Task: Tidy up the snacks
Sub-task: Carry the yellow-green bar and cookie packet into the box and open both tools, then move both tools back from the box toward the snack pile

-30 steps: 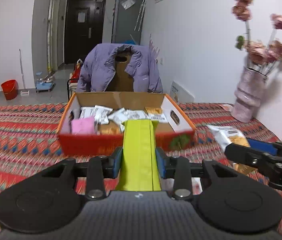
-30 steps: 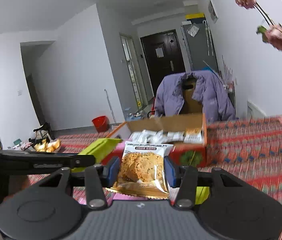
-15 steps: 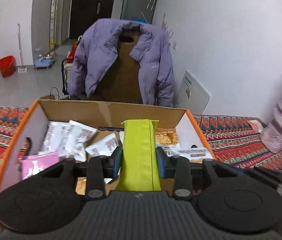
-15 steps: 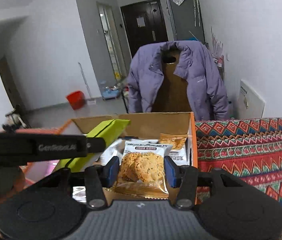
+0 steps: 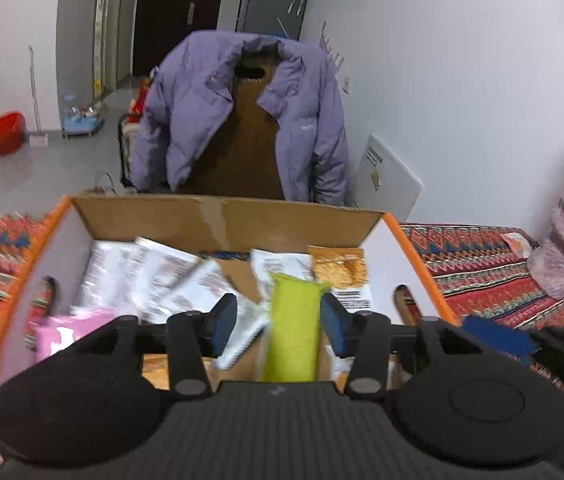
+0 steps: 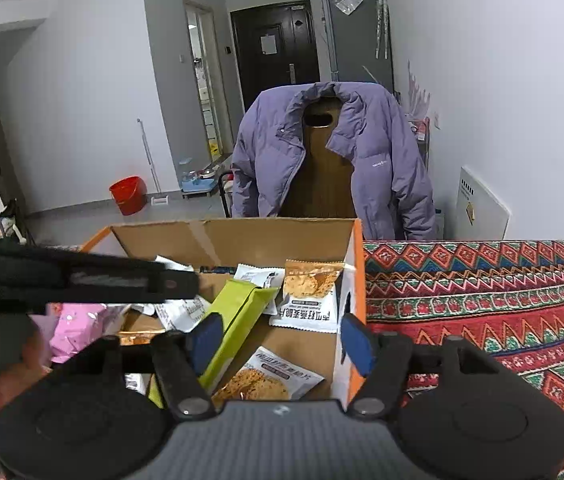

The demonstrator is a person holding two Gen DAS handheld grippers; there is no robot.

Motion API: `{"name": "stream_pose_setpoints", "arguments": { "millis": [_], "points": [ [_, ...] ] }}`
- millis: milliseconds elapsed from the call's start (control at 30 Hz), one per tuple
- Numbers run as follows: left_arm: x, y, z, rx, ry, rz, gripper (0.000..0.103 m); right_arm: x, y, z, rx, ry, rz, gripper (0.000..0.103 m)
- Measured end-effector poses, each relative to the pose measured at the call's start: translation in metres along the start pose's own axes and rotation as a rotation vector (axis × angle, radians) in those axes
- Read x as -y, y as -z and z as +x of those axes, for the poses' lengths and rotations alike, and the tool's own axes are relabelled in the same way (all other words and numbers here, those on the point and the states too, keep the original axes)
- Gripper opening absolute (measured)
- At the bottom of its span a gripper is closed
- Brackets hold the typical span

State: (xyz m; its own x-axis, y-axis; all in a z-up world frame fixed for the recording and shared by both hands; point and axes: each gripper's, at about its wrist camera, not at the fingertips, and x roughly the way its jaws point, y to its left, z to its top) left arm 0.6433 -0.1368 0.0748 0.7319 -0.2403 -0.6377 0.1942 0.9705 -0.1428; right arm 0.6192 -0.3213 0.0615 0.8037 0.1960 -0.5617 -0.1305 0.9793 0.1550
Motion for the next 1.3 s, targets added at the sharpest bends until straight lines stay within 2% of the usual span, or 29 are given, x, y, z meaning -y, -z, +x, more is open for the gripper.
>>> {"name": "stream_pose_setpoints", "arguments": {
  "millis": [67,200,300,400,467,667,767,833,867,1033,1167,1300],
  "points": [
    [-0.008,0.001,-0.017,0.017,-0.02,0.018,0.059,-0.002,-0.003,-0.013,0.004,0.0,-0.013,0.071],
    [-0.019,0.012,-0.057,0.052,-0.074,0.068,0.068,-0.011,-0.004,-0.049,0.022,0.003,-0.051,0.081],
    [-0.03,0.027,-0.096,0.083,-0.101,0.07,0.08,-0.019,0.002,-0.083,0.054,0.001,-0.066,0.084],
    [-0.039,0.05,-0.143,0.109,-0.103,0.086,0.083,-0.029,0.015,-0.119,0.078,-0.014,-0.084,0.087],
    [-0.042,0.068,-0.176,0.14,-0.103,0.1,0.09,-0.038,0.028,-0.145,0.091,-0.02,-0.107,0.09],
    [-0.045,0.138,-0.274,0.26,-0.101,0.149,0.103,-0.069,0.077,-0.226,0.149,-0.055,-0.174,0.09],
    [-0.039,0.18,-0.31,0.312,-0.116,0.194,0.103,-0.084,0.107,-0.263,0.195,-0.077,-0.187,0.092],
    [-0.035,0.212,-0.328,0.325,-0.134,0.232,0.103,-0.095,0.129,-0.286,0.23,-0.093,-0.197,0.098],
    [-0.034,0.227,-0.336,0.327,-0.138,0.229,0.103,-0.1,0.141,-0.296,0.246,-0.101,-0.205,0.101],
    [-0.03,0.289,-0.371,0.31,-0.138,0.18,0.103,-0.12,0.192,-0.328,0.248,-0.073,-0.217,0.101],
    [-0.025,0.323,-0.393,0.305,-0.151,0.169,0.103,-0.133,0.233,-0.347,0.234,-0.051,-0.252,0.102],
    [-0.025,0.336,-0.399,0.28,-0.166,0.172,0.103,-0.136,0.255,-0.356,0.188,-0.054,-0.279,0.102]
  ]
}}
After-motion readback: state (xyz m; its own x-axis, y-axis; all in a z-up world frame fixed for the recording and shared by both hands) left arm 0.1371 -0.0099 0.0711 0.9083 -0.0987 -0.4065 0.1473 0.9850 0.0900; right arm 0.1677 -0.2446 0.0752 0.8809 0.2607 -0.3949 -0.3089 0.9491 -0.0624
